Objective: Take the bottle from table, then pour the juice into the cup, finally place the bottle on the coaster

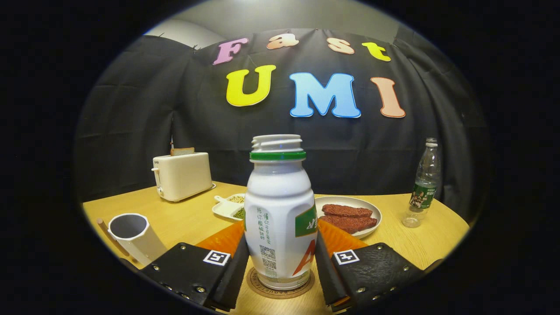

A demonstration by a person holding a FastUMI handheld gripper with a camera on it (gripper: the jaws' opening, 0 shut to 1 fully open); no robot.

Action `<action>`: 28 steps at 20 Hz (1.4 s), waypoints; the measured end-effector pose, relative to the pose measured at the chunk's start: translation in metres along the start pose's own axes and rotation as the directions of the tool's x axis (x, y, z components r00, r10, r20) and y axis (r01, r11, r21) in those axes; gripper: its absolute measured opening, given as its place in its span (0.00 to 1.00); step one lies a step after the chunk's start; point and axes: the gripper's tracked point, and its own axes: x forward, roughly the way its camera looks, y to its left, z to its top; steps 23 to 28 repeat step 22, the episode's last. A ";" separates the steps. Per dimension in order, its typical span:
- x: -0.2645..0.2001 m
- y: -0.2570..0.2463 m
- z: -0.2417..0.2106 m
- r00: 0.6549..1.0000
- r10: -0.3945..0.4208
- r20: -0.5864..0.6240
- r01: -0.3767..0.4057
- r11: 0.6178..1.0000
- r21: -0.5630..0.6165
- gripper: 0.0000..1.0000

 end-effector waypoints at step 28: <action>-0.022 -0.003 0.037 0.998 -0.028 0.059 0.029 1.000 -0.010 0.98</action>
